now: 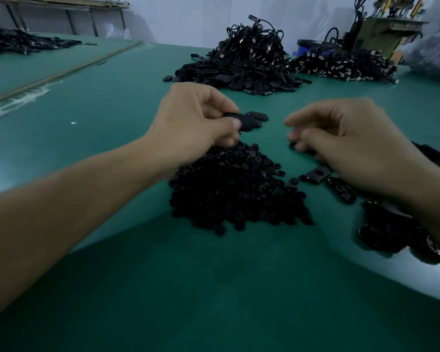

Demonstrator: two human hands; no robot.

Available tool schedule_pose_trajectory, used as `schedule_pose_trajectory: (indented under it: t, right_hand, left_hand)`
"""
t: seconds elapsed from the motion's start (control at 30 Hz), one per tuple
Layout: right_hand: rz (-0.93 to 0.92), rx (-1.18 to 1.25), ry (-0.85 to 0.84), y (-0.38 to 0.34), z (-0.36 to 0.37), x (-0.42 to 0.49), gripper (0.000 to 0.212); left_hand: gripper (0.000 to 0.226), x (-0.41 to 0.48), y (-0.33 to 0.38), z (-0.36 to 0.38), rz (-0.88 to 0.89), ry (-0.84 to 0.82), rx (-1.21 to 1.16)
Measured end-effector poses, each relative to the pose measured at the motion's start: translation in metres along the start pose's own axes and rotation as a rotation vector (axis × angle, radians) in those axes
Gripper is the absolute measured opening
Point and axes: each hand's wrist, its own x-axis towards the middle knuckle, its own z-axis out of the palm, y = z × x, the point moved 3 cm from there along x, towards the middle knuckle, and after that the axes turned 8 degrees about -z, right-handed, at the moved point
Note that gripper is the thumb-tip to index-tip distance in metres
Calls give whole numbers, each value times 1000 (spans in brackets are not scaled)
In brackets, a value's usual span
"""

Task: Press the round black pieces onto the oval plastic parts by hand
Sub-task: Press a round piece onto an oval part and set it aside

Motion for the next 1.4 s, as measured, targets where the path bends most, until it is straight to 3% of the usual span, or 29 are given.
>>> schedule_pose_trajectory:
  t: [0.1,0.2,0.27,0.4,0.57,0.73,0.9,1.0,1.13,1.23,1.4]
  right_hand:
    - [20,-277,-136,14,-15,0,29]
    - [59,-350,-345,25,-20,-3,15]
    - [79,-346,-391,30,-21,-4,4]
    - [131,-374,-402,36,-22,-5,22]
    - [153,-353,-375,37,-19,-5,26]
    - [181,-372,-396,35,-17,-5,31]
    - [162,-385,-297,32,-16,-5,29]
    - [123,-306,-165,29,-19,-3,31]
    - [59,-17,42,17,-16,-3,35]
    - [32,219,11,4,-2,-5,9]
    - [10,359,-67,-4,11,-5,23]
  left_hand:
    - [15,25,-13,-16,-120,80,-34]
    - [18,49,-23,-27,-176,138,81]
    - [15,60,-29,-29,-197,166,172]
    - [15,73,-35,-25,-207,206,315]
    - [22,80,-36,-21,-122,242,451]
    - [21,74,-35,-19,-108,311,357]
    - [20,53,-24,-20,-74,279,314]
    - [16,36,-15,-20,-63,206,238]
    - [11,9,-4,-13,-33,122,96]
    - [7,-10,3,-5,38,33,83]
    - [11,-27,7,0,102,-90,102]
